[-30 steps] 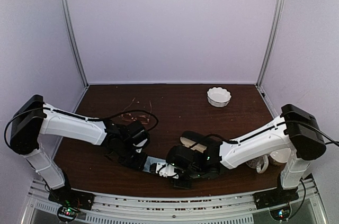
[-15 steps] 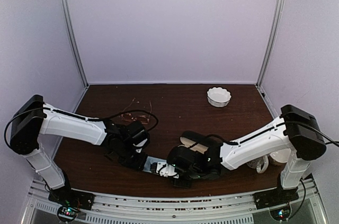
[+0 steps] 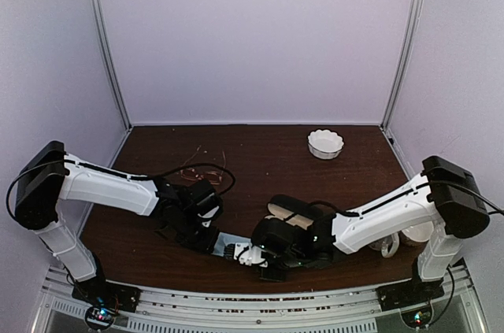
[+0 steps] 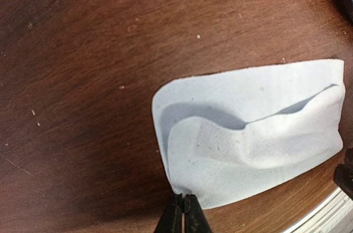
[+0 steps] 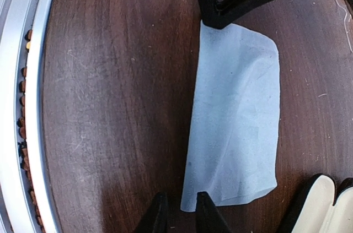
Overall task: Organize the sunglasses
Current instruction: Pick up the folded cleaning cloth from the center of the board.
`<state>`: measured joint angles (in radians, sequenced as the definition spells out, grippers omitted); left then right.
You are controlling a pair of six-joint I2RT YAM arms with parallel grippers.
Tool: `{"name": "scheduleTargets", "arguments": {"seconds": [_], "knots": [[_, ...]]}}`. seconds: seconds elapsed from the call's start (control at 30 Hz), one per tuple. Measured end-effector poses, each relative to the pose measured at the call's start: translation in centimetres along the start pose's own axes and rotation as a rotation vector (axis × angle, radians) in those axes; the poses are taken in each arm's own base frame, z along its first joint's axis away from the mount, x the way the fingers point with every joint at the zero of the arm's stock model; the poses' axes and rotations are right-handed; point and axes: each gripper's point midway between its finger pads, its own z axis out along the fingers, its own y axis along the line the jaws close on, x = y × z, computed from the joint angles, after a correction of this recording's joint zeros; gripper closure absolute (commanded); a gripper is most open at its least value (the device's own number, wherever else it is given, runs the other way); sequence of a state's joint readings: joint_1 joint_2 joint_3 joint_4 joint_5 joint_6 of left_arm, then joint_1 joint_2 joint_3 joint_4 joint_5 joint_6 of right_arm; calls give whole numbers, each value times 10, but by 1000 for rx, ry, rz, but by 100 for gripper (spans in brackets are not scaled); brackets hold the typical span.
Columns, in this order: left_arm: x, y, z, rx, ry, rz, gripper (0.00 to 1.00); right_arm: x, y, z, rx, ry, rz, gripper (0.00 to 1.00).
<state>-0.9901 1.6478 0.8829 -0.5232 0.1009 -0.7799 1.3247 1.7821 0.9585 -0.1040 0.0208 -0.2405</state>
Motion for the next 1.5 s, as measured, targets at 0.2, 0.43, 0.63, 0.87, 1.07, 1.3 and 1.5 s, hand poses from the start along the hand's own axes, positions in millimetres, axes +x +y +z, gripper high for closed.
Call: {"name": "scheduleTargets", "arguments": {"seconds": [0.2, 0.43, 0.63, 0.87, 1.07, 1.3, 1.5], "knots": [[0, 0, 0, 0, 0, 0, 95, 5, 4, 11, -12, 26, -1, 82], [0, 0, 0, 1, -2, 0, 95, 1, -4, 17, 33, 33, 0, 83], [0, 0, 0, 1, -2, 0, 96, 2, -9, 18, 63, 34, 7, 80], [0, 0, 0, 1, -2, 0, 96, 3, -16, 17, 107, 39, 43, 71], [0, 0, 0, 1, -2, 0, 96, 5, -17, 18, 111, 38, 64, 81], [0, 0, 0, 1, -2, 0, 96, 4, -15, 23, 107, 32, 79, 100], [0, 0, 0, 2, -3, 0, 96, 4, -15, 23, 106, 31, 87, 100]]}}
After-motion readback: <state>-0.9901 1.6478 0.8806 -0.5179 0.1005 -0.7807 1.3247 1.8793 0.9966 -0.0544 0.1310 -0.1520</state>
